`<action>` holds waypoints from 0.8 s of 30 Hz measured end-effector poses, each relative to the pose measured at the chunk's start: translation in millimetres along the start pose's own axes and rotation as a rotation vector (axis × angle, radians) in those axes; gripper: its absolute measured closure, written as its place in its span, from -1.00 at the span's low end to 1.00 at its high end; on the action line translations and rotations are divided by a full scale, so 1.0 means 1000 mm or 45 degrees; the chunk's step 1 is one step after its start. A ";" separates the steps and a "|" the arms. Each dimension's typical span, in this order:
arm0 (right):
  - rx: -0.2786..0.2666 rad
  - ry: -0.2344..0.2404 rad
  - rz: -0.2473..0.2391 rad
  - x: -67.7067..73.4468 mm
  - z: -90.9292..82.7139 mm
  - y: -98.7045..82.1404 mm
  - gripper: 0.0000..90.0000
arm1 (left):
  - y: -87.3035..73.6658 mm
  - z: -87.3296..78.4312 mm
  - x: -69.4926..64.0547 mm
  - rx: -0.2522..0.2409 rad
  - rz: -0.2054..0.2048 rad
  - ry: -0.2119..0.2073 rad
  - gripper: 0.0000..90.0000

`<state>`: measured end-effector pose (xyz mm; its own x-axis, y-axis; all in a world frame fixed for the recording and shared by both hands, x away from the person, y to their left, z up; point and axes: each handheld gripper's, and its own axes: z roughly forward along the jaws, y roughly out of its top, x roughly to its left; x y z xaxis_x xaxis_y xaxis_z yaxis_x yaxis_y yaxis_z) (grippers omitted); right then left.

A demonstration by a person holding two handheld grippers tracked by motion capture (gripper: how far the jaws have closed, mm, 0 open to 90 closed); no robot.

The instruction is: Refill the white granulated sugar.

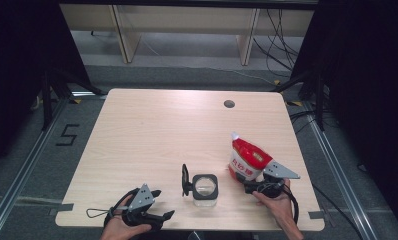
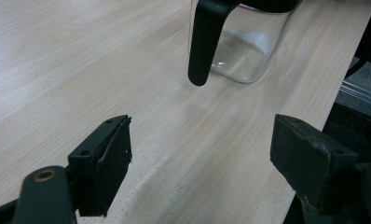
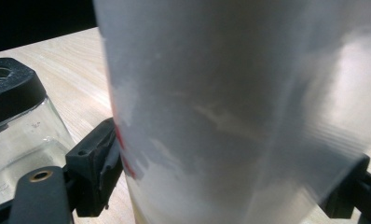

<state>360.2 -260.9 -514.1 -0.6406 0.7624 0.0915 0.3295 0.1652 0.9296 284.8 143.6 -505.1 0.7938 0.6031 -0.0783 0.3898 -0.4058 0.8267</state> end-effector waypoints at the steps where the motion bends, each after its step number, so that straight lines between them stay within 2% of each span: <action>1: -0.013 -0.003 -0.013 -0.001 0.001 0.000 -0.59 | 0.000 0.000 0.000 0.003 0.001 0.004 -0.56; 2: -0.029 0.004 0.000 0.000 0.002 0.000 -0.59 | 0.000 0.000 0.000 0.003 0.001 0.003 -0.55; 3: -0.046 -0.003 -0.063 -0.003 0.003 0.001 -0.57 | 0.000 0.000 0.000 0.004 0.001 0.004 -0.55; 4: -0.043 0.021 -0.034 -0.002 0.004 0.001 -0.55 | 0.000 0.000 0.000 0.006 0.008 -0.001 -0.55; 5: -0.019 0.029 -0.063 -0.005 0.004 0.001 -0.53 | 0.000 0.000 -0.001 0.008 -0.002 0.004 -0.56; 6: -0.020 0.040 0.000 -0.002 0.003 0.001 -0.53 | 0.000 -0.001 0.000 0.027 0.015 0.004 -0.55; 7: 0.000 0.024 0.028 -0.001 0.002 0.001 -0.53 | 0.000 0.000 0.000 0.023 0.014 0.000 -0.55; 9: -0.013 0.025 0.017 -0.002 0.003 0.001 -0.53 | 0.000 0.000 -0.001 0.009 -0.001 0.000 -0.55; 10: -0.001 0.030 0.024 -0.001 0.003 0.001 -0.53 | 0.000 0.000 0.000 0.005 0.009 -0.005 -0.56; 11: -0.026 0.046 -0.014 -0.003 0.007 0.001 -0.53 | 0.001 0.000 0.001 0.005 0.026 -0.006 -0.55; 12: -0.019 0.041 -0.045 -0.005 0.008 0.002 -0.53 | 0.001 0.000 0.001 0.002 0.025 -0.006 -0.55; 13: 0.014 0.009 -0.009 -0.002 0.006 0.002 -0.53 | 0.001 0.000 0.001 0.002 0.026 -0.006 -0.55; 14: 0.025 0.025 0.028 0.001 0.005 0.002 -0.53 | 0.001 0.000 0.001 0.002 0.027 -0.006 -0.55; 16: 0.005 0.019 0.045 0.002 0.008 0.002 -0.54 | 0.001 -0.001 0.001 0.010 0.040 -0.006 -0.56; 17: 0.039 0.004 0.025 0.001 0.007 0.003 -0.54 | 0.001 0.000 0.001 0.008 0.037 -0.006 -0.55; 19: 0.017 0.005 0.019 0.000 0.009 0.003 -0.56 | 0.001 0.000 0.001 0.008 0.038 -0.006 -0.56; 21: 0.017 0.004 0.039 0.003 0.010 0.003 -0.53 | 0.001 0.000 0.001 0.008 0.037 -0.008 -0.55; 22: 0.026 0.007 0.023 0.003 0.010 0.003 -0.52 | 0.001 -0.001 0.001 0.015 0.039 -0.005 -0.56; 23: 0.037 -0.010 -0.030 0.002 0.010 0.004 -0.53 | 0.001 -0.001 0.001 0.019 0.044 -0.001 -0.55; 24: 0.045 -0.033 -0.010 0.005 0.012 0.004 -0.53 | 0.001 -0.001 0.000 0.016 0.011 0.000 -0.55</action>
<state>366.5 -248.9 -514.6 -0.6253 0.7768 0.0749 0.3493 0.1928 0.9169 284.3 143.8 -504.1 0.7972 0.5994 -0.0714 0.3887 -0.4193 0.8204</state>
